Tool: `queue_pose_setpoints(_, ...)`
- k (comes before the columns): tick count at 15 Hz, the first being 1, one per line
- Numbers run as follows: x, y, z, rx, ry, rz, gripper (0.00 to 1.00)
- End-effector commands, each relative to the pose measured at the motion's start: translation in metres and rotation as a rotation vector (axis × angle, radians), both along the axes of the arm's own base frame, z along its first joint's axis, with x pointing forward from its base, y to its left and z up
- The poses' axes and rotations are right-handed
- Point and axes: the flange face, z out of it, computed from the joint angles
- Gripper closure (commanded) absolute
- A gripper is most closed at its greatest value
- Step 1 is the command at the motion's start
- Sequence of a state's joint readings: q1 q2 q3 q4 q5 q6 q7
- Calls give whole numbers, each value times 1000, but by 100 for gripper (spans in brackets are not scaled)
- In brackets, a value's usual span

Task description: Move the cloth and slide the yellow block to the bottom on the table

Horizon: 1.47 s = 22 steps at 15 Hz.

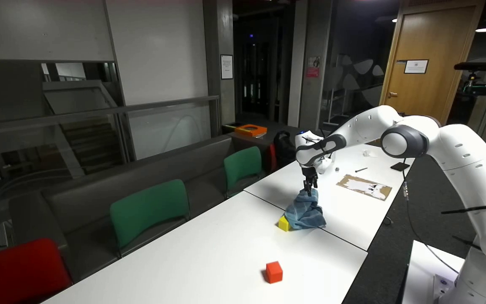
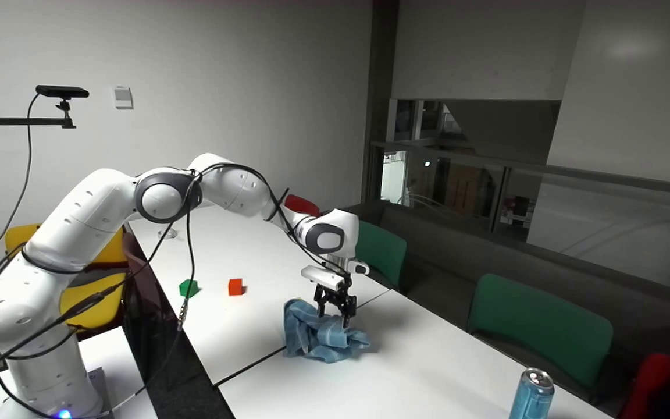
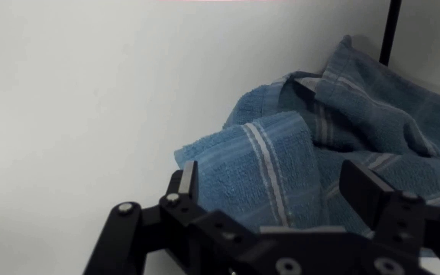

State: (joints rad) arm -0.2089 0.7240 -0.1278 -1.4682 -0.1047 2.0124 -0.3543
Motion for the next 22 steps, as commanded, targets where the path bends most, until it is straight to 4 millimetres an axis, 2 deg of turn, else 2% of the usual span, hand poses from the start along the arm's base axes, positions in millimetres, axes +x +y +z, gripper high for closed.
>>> queue_pose_setpoints(1,6,-19,-16,-15,7,32,0)
queue_pose_setpoints(4,9,-24,-26,-25,16,30,1)
queue_pose_setpoints(5,10,-23,-28,-29,20,33,26)
queue_pose_setpoints(7,12,-23,-31,-36,32,29,29)
queue_pose_setpoints(11,13,-27,-31,-48,37,14,58)
queue_pose_setpoints(16,-2,-53,-22,-72,27,-67,97)
queue_pose_setpoints(17,-8,-63,-22,-82,32,-97,100)
queue_pose_setpoints(22,-43,-116,-31,-88,52,-248,100)
